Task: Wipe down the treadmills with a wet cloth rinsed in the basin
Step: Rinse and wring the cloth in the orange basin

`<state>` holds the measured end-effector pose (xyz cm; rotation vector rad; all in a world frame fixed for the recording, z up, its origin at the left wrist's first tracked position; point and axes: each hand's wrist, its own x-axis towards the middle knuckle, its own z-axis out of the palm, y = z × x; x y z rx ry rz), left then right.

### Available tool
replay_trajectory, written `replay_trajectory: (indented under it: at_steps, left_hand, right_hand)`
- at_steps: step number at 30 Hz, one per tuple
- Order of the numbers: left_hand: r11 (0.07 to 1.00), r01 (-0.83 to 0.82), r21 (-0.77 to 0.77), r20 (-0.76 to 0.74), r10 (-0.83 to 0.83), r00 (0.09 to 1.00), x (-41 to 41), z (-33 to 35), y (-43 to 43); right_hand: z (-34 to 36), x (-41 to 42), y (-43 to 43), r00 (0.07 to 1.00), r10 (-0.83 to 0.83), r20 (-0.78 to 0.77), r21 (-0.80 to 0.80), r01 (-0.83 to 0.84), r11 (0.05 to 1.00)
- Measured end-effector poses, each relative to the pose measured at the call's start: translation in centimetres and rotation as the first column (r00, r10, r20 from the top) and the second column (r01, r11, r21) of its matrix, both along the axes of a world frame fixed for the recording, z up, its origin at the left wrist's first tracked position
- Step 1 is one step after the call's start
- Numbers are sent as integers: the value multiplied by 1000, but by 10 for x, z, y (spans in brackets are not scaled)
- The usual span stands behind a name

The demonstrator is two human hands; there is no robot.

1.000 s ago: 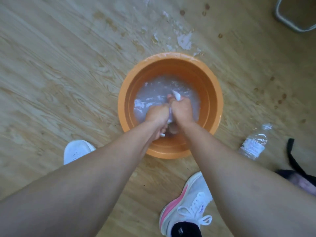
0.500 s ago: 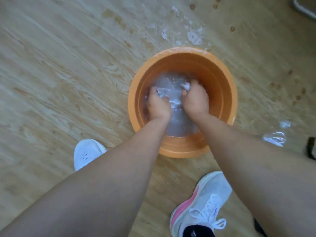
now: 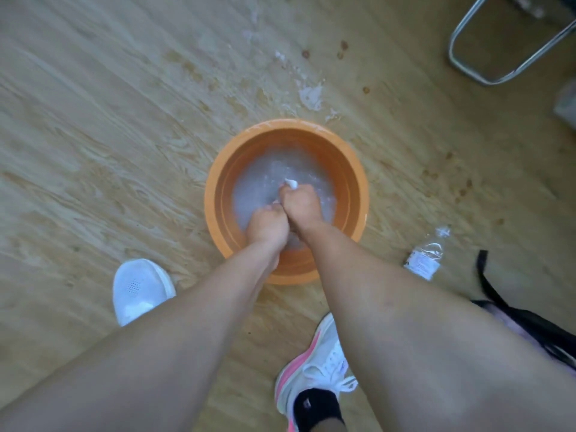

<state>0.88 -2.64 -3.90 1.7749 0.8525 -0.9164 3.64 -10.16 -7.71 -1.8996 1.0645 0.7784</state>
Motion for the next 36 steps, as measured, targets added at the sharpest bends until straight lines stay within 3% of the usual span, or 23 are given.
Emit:
replay_trajectory:
  at_steps: [4,7,9,11,15,17,19,21,22,24,26,28,29,31,33,34,36]
  left_hand:
    - [997,3,72,117,-11,993,-4,27,1]
    - [989,118,92,184,-133,974,-4,53,7]
    - [975,179,131,210,-204,956,-1,71,21]
    - [961,191,201,261,-241,935,6,80,37]
    - [950,171,261,301,-248,921,17,84,57]
    - [986,128,110,274,-153,949,18,86,58]
    - [987,-76,-141,148,97,984,18,89,52]
    - [890,-292,-351,-70,286,956,18,96,44]
    - [856,-338,-392,-161,298,941,16,105,41]
    - [865,-348,-363,-145,316,938,12,115,37]
    - [895,-318,-312,-41,321,946,7,118,34]
    - [873,-339,-350,-50,344,938,-1,131,29]
    - [850,-360,-385,-91,353,931,-5,141,25]
    - [776,-388,-497,-161,357,920,-11,157,17]
    - [690,-374,-620,-206,317,926,-11,172,18]
    - [697,-320,-641,-175,273,946,-8,174,21]
    - [845,-34,-534,55,75,996,-1,169,29]
  right_hand:
    - [8,2,-1,991,-78,-105,77,86,993]
    - [22,2,-6,980,-129,-152,119,148,982]
    - [32,4,-14,985,-22,-170,125,44,991]
    - [45,4,-19,988,101,-117,40,-96,995]
    - [78,-5,-32,990,120,78,-76,-114,991]
    - [108,-14,-30,962,140,236,-80,-124,989]
    - [151,-23,-21,893,261,366,-28,-270,963]
    - [188,-34,-15,838,373,398,121,-451,884]
    - [207,-40,-14,843,394,365,203,-485,851]
    - [225,-51,-25,901,292,320,280,-384,880]
    - [228,-57,-41,924,67,377,201,-152,968]
    - [226,-60,-50,915,-131,380,174,69,982]
    - [222,-61,-48,910,-276,310,277,191,942]
    - [209,-61,-32,817,-571,73,559,441,702]
    - [193,-59,-18,688,-722,-70,647,583,492]
    - [187,-56,-14,625,-770,-133,646,643,410]
    - [180,-50,-9,506,-824,-256,639,728,249]
